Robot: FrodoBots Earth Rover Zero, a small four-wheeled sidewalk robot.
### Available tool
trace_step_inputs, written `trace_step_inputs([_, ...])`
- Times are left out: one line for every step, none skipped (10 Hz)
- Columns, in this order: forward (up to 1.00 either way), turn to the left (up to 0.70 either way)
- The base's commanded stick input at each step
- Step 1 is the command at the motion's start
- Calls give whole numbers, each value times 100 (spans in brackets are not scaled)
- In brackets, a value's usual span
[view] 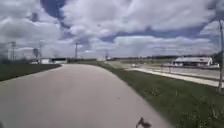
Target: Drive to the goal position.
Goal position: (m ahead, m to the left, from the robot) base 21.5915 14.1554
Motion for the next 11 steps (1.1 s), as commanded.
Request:
trace_step_inputs([100,27])
trace_step_inputs([100,27])
trace_step_inputs([100,0])
trace_step_inputs([100,0])
trace_step_inputs([100,0])
trace_step_inputs([100,0])
trace_step_inputs([100,0])
trace_step_inputs([100,0])
trace_step_inputs([100,0])
trace_step_inputs([100,6])
trace_step_inputs([100,25])
